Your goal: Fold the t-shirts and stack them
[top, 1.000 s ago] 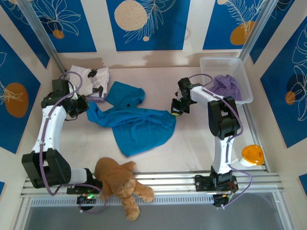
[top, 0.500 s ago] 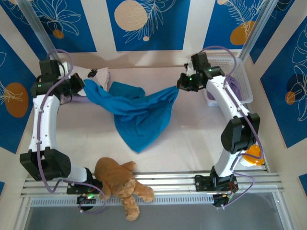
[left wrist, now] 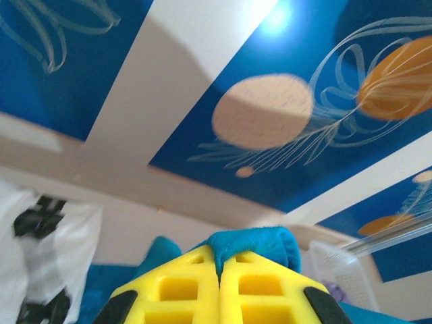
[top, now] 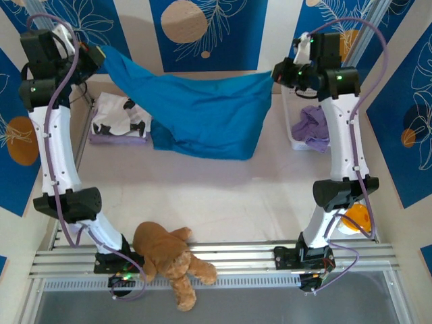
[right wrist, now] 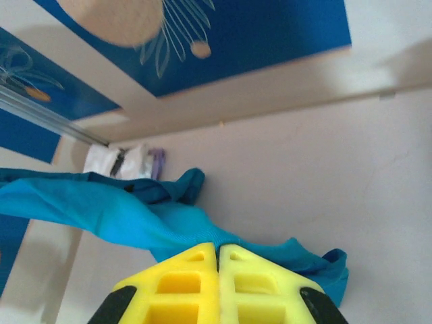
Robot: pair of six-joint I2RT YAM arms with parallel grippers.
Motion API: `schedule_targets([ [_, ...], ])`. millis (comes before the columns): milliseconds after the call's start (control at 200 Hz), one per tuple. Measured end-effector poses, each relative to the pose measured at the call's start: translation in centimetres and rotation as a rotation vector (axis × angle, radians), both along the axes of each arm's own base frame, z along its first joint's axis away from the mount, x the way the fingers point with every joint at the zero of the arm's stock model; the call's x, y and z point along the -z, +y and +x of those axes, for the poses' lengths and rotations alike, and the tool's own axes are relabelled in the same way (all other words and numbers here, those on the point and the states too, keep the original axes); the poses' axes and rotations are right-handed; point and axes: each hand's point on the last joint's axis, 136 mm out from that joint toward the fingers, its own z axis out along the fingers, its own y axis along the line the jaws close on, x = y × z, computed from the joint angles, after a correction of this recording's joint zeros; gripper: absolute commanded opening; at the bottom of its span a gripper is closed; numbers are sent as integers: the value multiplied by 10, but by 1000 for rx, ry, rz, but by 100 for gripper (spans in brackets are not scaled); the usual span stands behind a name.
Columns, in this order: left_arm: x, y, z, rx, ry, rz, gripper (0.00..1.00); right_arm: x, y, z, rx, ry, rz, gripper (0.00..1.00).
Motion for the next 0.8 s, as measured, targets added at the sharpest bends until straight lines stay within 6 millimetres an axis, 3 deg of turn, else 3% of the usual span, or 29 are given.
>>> schedule_targets([
  [65, -16, -1, -1, 3, -45, -8, 0, -18, -5, -6, 7, -42, 2, 0],
  [130, -21, -3, -6, 9, -57, -10, 0, -24, -8, -16, 9, -46, 4, 0],
  [225, -1, -5, -16, 15, -7, -10, 0, 2, -7, -44, 3, 34, -2, 0],
  [325, 61, -9, -38, 23, 112, -10, 0, 67, 2, -94, -17, 193, -29, 0],
  [485, 198, -19, -85, 44, 377, -41, 0, 192, 18, -193, -59, 513, -58, 0],
  [595, 283, -27, -117, 65, 561, -89, 0, 266, 24, -243, -64, 743, -74, 0],
  [700, 335, -32, -140, 70, 692, -119, 0, 305, 23, -263, -38, 896, -95, 0],
  [800, 341, -33, -141, 75, 700, -124, 0, 318, 22, -250, -10, 941, -75, 2],
])
